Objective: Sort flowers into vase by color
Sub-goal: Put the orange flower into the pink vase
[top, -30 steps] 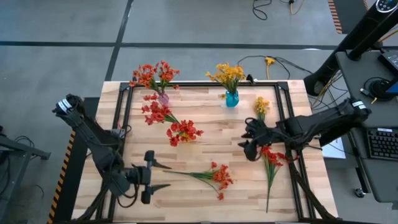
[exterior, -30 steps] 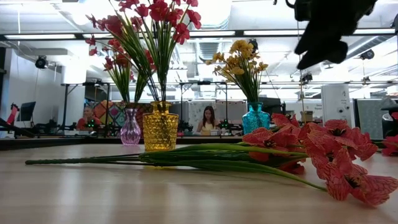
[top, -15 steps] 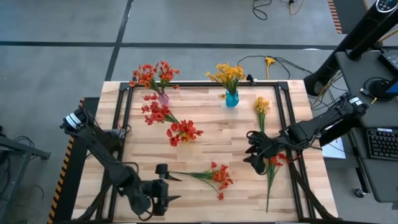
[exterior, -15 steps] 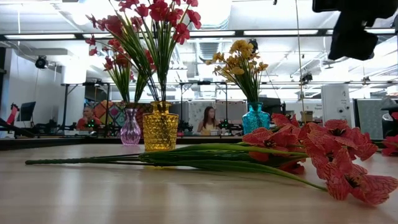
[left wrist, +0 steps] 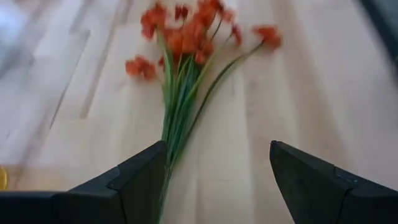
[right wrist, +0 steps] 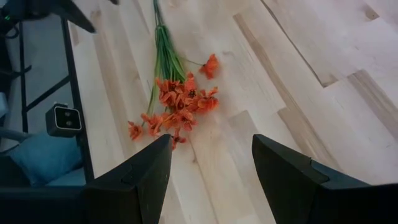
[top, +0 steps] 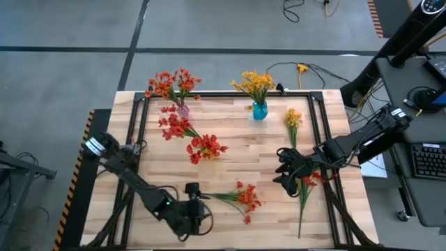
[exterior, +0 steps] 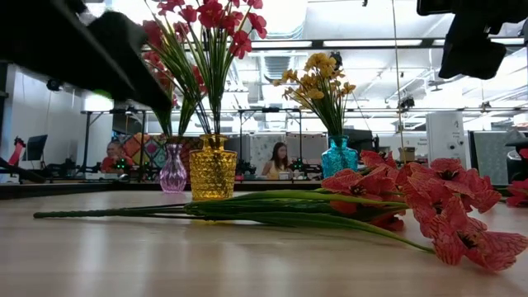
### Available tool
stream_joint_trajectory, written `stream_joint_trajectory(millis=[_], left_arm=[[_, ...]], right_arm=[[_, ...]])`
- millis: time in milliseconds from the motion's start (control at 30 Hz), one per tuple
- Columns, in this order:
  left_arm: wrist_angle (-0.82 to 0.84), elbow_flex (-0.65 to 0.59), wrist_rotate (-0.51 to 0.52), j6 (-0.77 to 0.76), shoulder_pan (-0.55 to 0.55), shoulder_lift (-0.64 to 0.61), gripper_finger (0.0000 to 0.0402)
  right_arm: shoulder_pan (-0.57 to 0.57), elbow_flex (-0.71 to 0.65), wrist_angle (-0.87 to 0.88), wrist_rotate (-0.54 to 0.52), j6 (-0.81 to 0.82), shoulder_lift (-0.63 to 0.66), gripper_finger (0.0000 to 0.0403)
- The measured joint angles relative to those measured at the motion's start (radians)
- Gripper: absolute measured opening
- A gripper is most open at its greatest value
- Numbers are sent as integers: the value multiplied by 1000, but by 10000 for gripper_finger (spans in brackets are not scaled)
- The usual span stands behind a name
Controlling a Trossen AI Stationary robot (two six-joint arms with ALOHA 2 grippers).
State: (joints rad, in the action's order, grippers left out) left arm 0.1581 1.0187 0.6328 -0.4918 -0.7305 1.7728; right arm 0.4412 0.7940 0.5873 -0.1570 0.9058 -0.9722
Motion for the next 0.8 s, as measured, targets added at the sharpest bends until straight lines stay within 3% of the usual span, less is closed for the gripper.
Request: stream_joint_trajectory(millis=[200,600,800], left_arm=[[-1,-6,-99,-7,84,85,268],[-9,-11,-108,43,166,144,266],[-8,-14,-108,45,173,145,222]], right_arm=[[0,0,0,-4,-2,0,215],[0,-7,0,-28,-18,0,215],[0,-12,0,-30,-27,0,215]])
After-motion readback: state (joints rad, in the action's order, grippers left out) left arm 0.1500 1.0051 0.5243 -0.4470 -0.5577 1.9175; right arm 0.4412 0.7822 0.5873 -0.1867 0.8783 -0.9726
